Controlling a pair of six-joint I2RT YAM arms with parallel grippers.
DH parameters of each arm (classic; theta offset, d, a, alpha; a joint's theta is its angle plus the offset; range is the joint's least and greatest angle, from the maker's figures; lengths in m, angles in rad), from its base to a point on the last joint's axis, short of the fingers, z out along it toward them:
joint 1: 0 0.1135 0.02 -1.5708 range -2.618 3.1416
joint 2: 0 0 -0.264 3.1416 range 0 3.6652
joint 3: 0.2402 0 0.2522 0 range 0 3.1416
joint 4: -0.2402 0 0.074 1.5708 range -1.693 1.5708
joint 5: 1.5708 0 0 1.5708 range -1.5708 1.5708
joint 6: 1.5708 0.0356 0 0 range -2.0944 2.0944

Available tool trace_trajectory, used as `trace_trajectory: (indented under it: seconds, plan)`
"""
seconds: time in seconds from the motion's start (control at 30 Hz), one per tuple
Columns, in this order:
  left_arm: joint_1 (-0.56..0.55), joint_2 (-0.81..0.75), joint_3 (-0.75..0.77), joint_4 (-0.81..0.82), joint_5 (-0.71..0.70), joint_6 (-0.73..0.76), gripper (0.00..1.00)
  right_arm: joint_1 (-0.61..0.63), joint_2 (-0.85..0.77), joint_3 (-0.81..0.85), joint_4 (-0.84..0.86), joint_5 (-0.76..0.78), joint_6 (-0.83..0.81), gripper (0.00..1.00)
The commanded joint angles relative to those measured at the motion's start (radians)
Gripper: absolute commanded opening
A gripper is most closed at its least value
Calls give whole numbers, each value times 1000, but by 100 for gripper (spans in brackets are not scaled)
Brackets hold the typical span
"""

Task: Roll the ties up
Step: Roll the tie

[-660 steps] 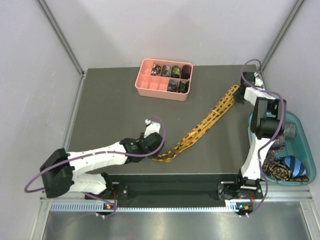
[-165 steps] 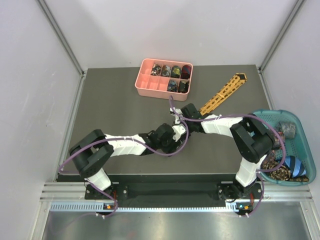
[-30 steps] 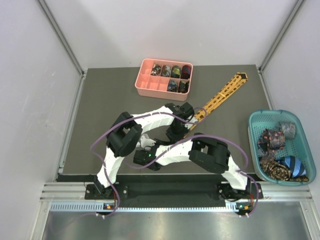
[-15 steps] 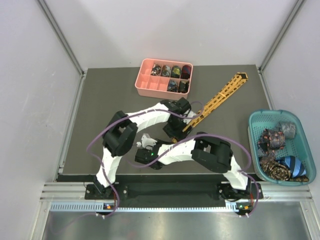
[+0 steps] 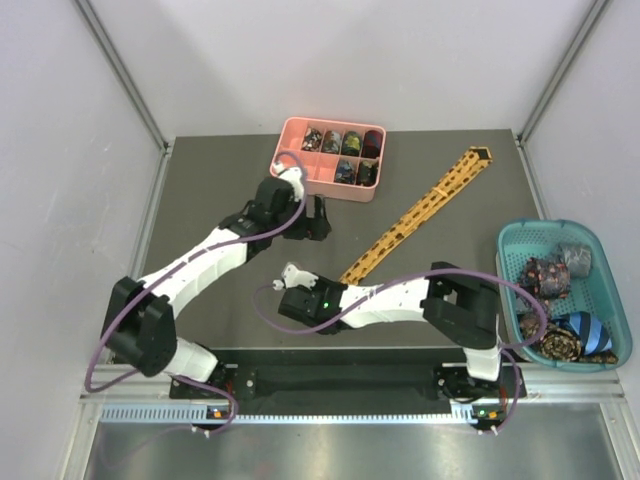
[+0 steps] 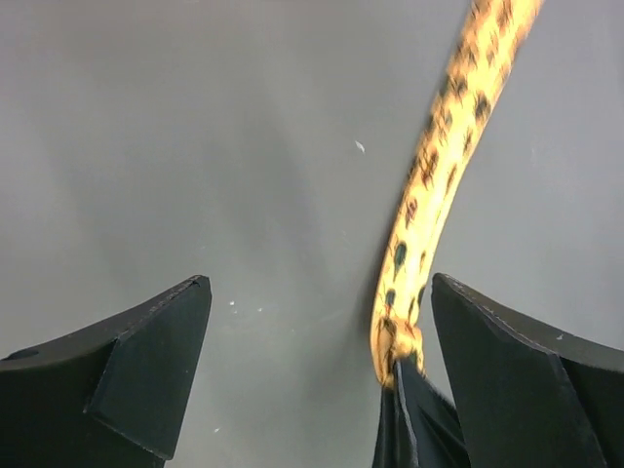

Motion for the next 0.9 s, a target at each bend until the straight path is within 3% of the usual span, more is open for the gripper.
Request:
trace_trajectory:
  seconds: [0.0, 0.13, 0.27, 0.43, 0.63, 0.67, 0.87]
  plan:
    - [94, -89, -114, 225, -41, -223, 99, -22, -86, -21, 110, -64, -32, 2]
    - [205, -144, -208, 225, -70, -390, 99, -48, -138, -68, 154, -125, -35, 2]
    - [305, -204, -341, 326, 4, -423, 99, -85, -195, -110, 206, -240, -25, 2]
    - [320, -265, -430, 398, 33, -392, 99, -169, -288, -189, 275, -417, 10, 1]
    - [312, -244, -441, 394, 99, -297, 99, -346, -339, -238, 326, -789, 76, 1]
    - [299, -221, -440, 383, 94, -300, 99, -370, -342, -246, 349, -916, 95, 1]
    - [205, -164, -427, 414, 73, -261, 99, -542, -321, -281, 424, -1286, 159, 1]
